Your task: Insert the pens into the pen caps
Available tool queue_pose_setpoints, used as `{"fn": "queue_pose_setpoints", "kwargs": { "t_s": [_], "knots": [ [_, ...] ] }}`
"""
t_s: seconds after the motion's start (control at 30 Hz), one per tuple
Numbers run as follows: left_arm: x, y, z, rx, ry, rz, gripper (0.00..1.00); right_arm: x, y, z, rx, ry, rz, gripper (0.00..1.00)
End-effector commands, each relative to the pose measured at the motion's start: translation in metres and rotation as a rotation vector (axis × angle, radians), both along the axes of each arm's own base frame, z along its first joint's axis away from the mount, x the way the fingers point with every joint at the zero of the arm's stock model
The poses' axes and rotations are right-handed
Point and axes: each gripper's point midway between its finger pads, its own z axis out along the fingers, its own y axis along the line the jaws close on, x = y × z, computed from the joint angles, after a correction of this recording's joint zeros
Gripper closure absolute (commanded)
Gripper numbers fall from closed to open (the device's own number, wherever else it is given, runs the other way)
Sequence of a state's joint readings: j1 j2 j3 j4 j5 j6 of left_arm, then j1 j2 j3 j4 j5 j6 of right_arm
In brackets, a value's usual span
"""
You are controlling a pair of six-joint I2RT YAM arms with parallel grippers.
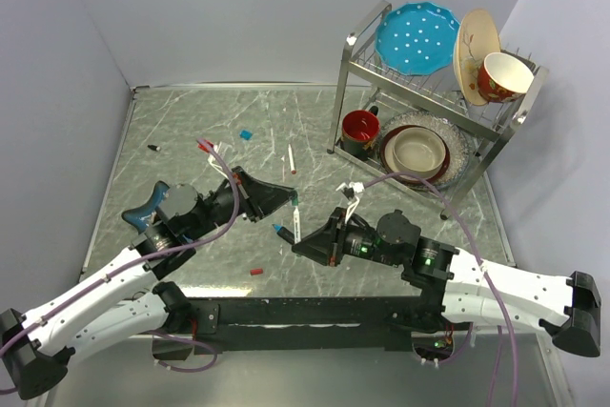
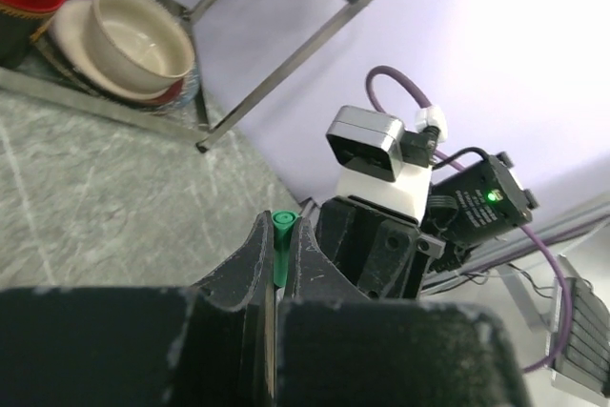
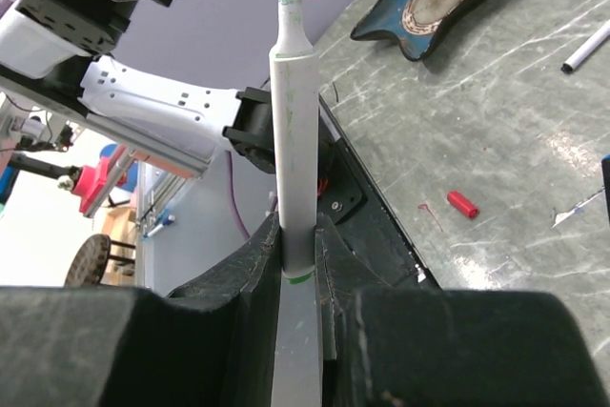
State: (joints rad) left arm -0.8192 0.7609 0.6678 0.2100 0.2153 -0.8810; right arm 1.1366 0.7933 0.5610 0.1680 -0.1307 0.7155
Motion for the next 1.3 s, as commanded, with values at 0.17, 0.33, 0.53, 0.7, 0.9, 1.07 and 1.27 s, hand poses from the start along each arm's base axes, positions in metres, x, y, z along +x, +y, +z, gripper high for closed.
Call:
{"fn": "queue_pose_setpoints", "kwargs": {
  "t_s": [0.17, 0.33, 0.53, 0.7, 0.9, 1.07, 1.27],
  "knots": [
    [-0.032, -0.010, -0.007, -0.030, 0.018, -0.183, 0.99, 0.025, -0.006, 0.061, 0.077, -0.110, -0.130, 1.00],
    [-0.033, -0.004, -0.013, -0.005, 0.020, -0.162, 0.98, 0.034, -0.012, 0.068, 0.047, -0.133, -0.184, 1.00],
    [-0.033, 0.006, -0.001, -0.007, -0.012, -0.118, 0.46, 0.017, -0.004, 0.077, 0.063, -0.171, -0.069, 1.00],
    [-0.038, 0.012, 0.020, -0.014, -0.071, -0.119, 0.24, 0.001, -0.002, 0.070, 0.086, -0.160, 0.016, 1.00],
    [-0.040, 0.012, 0.036, 0.008, -0.164, -0.133, 0.22, -0.013, 0.000, 0.066, 0.105, -0.153, 0.090, 1.00],
    [-0.046, 0.012, 0.050, -0.021, -0.223, -0.156, 0.22, -0.026, 0.002, 0.067, 0.126, -0.151, 0.155, 1.00],
    [-0.040, 0.015, 0.059, -0.017, -0.249, -0.109, 0.23, -0.034, 0.004, 0.067, 0.136, -0.149, 0.202, 1.00]
  ]
}}
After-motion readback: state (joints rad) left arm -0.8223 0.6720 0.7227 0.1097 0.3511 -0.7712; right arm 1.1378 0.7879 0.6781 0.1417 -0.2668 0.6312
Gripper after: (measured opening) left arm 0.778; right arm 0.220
